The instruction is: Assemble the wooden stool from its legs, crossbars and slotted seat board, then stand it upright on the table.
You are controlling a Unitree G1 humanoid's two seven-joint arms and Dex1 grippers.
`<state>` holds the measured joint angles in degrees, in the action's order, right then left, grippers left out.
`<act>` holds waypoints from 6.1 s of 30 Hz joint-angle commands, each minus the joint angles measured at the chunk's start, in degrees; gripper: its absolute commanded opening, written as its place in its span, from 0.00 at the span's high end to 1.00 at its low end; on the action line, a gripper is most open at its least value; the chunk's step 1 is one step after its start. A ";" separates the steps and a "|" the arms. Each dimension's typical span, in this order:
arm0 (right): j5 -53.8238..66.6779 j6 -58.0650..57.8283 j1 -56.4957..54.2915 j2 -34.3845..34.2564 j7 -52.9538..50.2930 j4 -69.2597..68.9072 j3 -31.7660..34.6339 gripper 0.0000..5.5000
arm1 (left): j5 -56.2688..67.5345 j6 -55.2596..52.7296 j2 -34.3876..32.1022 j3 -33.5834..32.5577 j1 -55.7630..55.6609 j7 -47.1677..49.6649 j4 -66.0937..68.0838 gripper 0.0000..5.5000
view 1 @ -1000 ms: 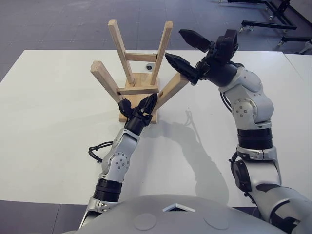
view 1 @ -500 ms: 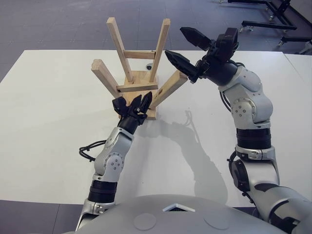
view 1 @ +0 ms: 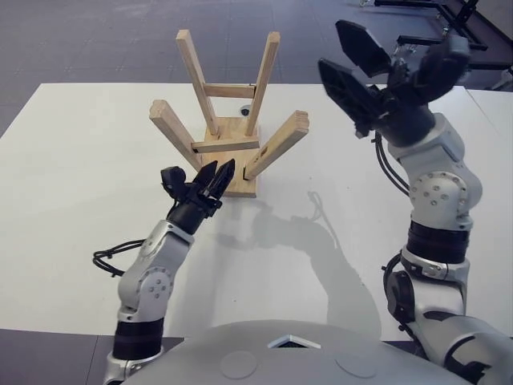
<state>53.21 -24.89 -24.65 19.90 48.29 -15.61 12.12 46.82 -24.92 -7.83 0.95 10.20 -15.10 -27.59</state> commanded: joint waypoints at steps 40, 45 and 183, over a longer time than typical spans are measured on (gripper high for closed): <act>-16.56 11.47 2.10 6.05 15.55 14.13 -7.76 0.42 | -11.33 -6.77 -14.20 -7.89 -24.83 8.88 5.30 0.47; -16.73 11.69 1.43 6.34 15.88 15.31 -7.22 0.44 | -12.11 -7.00 -14.13 -8.11 -24.75 7.53 5.51 0.47; -96.93 10.05 1.90 2.33 -8.76 1.27 -41.09 0.44 | -16.63 -10.11 -14.33 -7.52 -29.01 -1.33 9.12 0.47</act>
<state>-44.25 -13.64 -26.29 21.76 35.42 -16.86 -26.38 30.88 -32.80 -22.73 -7.56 -20.22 -16.72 -19.74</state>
